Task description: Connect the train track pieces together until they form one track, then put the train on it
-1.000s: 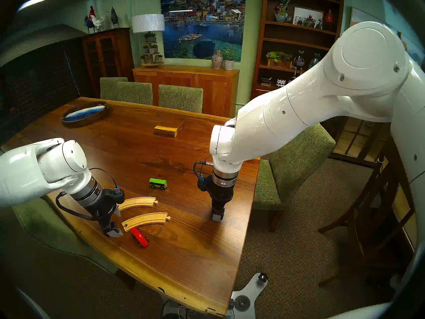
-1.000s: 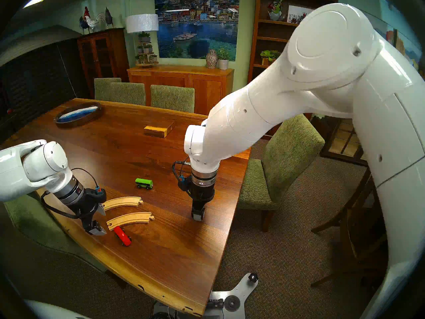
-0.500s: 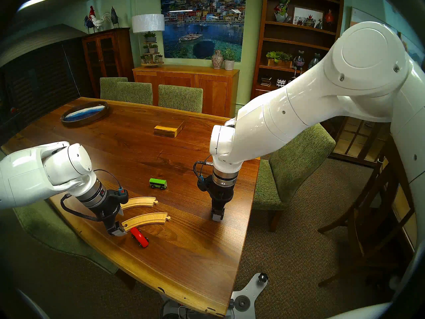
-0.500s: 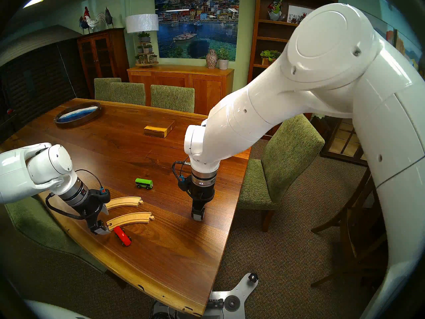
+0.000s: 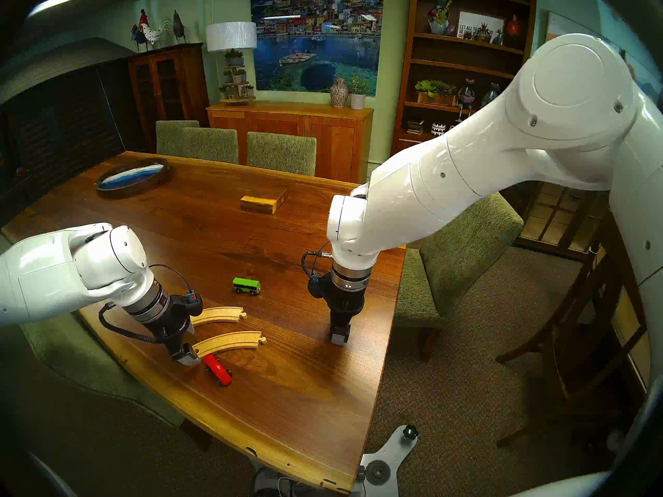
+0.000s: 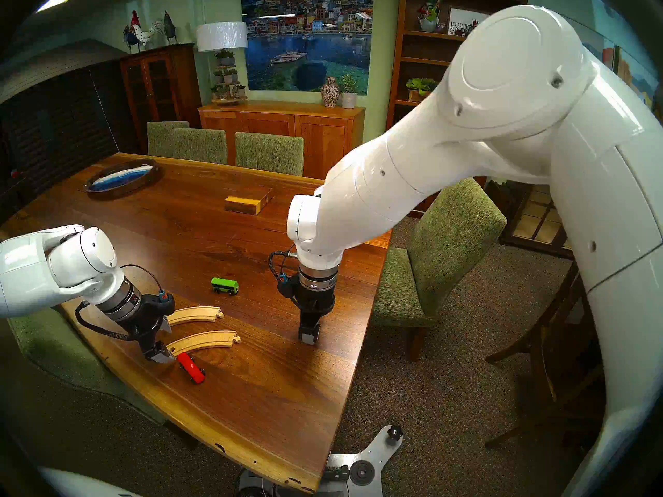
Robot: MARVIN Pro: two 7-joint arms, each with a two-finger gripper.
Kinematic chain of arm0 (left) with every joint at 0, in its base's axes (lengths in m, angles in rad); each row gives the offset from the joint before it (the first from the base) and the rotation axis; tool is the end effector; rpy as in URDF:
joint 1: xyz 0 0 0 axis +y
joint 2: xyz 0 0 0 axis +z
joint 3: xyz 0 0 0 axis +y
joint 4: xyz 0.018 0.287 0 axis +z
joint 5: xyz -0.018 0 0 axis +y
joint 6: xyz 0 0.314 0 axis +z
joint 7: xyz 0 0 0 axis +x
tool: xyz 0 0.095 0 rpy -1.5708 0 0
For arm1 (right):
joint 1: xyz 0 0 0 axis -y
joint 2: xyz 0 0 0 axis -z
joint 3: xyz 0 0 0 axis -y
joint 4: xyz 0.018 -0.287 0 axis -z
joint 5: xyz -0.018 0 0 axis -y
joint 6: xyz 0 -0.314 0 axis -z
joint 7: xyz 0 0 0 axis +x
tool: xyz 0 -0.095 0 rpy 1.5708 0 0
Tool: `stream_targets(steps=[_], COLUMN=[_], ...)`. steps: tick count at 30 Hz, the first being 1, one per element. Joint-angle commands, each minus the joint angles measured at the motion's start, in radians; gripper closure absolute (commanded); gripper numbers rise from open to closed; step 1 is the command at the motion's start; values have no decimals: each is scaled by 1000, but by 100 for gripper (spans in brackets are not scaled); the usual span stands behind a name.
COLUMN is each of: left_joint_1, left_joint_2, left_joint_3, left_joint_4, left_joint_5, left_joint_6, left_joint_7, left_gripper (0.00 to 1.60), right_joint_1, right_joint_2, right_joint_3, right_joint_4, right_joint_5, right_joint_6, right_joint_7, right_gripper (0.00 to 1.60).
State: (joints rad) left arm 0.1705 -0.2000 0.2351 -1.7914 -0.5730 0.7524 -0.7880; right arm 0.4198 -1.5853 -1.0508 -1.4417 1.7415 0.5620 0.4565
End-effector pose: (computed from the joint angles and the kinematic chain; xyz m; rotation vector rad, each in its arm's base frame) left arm 0.3515 0.1536 -0.2298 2.6418 -1.5322 0.2533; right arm 0.4280 0.1729 -0.2143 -2.3861 -1.9663 -0.0464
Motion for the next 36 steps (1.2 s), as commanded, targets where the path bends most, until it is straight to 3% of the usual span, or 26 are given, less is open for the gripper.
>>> stream_targets(steps=[1,5,8,9,11,13,14,16,22,24,26,27,36], left_joint_1=[-5,-4,-3,-3,-3,-1,-1,1,4,5,6,6,11], left_joint_2=[-18,-20,-22,-23,-24,-25,-25,-25,-27,-25,-25,-25,-27], left_joint_3=[-9,-6,-5,-4,-3,-3,-3,-4,-5,-6,-6,-7,-11], left_joint_4=[6,7,7,8,9,10,10,9,11,9,7,7,3], left_joint_5=[-4,-4,-4,-4,-5,-7,-7,-12,-22,-26,-30,-31,-59], left_joint_6=[-11,-13,-12,-13,-13,-13,-13,-8,-5,-1,2,3,16], left_joint_7=[7,12,15,15,17,20,20,30,45,54,61,63,97], left_gripper=[0,2,19,37,46,83,83,119,120,128,144,160,160], right_joint_1=[21,21,21,21,21,21,21,21,21,21,21,21,21], right_joint_2=[5,5,5,5,5,5,5,5,5,5,5,5,5], right_joint_3=[7,7,7,7,7,7,7,7,7,7,7,7,7], right_joint_4=[4,5,5,4,4,4,4,4,4,4,4,4,4], right_joint_5=[2,2,2,2,2,2,2,1,1,1,1,1,1], right_joint_6=[2,2,2,2,2,2,2,2,2,2,2,2,2], right_joint_7=[1,1,1,1,0,0,0,0,0,0,0,0,0], right_gripper=[0,0,0,0,0,0,0,0,0,0,0,0,0])
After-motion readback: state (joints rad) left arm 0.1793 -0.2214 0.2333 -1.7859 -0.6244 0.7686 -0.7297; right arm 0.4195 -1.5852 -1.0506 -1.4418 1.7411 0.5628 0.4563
